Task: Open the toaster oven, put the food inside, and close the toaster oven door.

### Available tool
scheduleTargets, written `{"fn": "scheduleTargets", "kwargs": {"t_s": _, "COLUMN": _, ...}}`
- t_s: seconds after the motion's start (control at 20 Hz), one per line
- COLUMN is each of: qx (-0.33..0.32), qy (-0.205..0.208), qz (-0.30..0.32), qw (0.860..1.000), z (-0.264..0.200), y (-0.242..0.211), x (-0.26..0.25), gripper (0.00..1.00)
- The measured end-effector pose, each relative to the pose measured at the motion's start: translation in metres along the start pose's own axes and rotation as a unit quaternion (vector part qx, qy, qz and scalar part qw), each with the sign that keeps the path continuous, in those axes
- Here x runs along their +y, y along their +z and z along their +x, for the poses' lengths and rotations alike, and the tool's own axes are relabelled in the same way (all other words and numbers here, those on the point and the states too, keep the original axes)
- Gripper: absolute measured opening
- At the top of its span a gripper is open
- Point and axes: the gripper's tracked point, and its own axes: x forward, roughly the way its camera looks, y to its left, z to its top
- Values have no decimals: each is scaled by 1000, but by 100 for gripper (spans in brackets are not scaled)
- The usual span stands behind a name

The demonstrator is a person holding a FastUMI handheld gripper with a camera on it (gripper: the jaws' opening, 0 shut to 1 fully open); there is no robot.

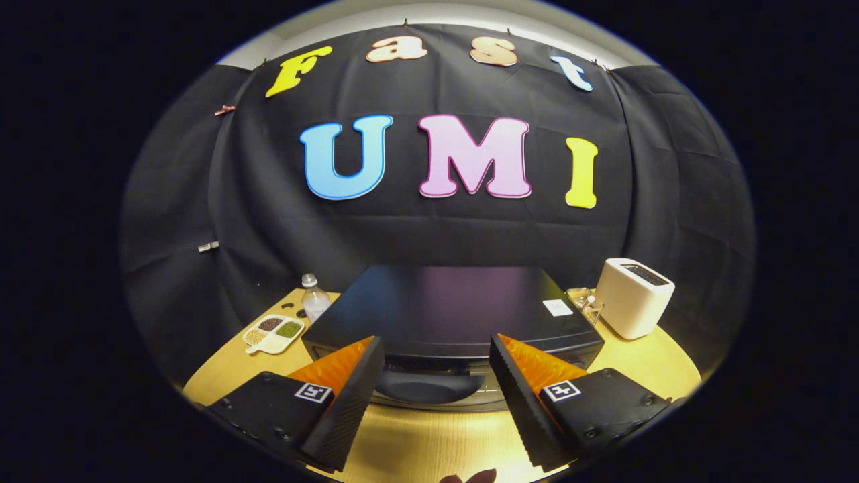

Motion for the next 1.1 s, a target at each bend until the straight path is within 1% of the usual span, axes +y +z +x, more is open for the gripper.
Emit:
{"fn": "scheduleTargets", "kwargs": {"t_s": 0.2, "qx": 41, "qy": -11, "qz": 19, "qw": 999, "z": 10, "y": -24, "x": 0, "gripper": 98}}
{"fn": "scheduleTargets", "kwargs": {"t_s": 0.25, "qx": 31, "qy": -15, "qz": 13, "qw": 999, "z": 12, "y": -20, "x": 0, "gripper": 98}}
{"fn": "scheduleTargets", "kwargs": {"t_s": 0.3, "qx": 40, "qy": -15, "qz": 10, "qw": 999, "z": 16, "y": -24, "x": 1, "gripper": 98}}
{"fn": "scheduleTargets", "kwargs": {"t_s": 0.35, "qx": 41, "qy": -23, "qz": 4, "qw": 999, "z": 7, "y": -23, "x": 0, "gripper": 98}}
{"fn": "scheduleTargets", "kwargs": {"t_s": 0.5, "qx": 34, "qy": -41, "qz": 1, "qw": 999, "z": 21, "y": -20, "x": -1, "gripper": 98}}
{"fn": "scheduleTargets", "kwargs": {"t_s": 0.8, "qx": 37, "qy": -40, "qz": 0, "qw": 999, "z": 3, "y": -28, "x": 1, "gripper": 99}}
{"fn": "scheduleTargets", "kwargs": {"t_s": 1.1, "qx": 43, "qy": -30, "qz": 11, "qw": 999, "z": -22, "y": -47, "x": 3, "gripper": 98}}
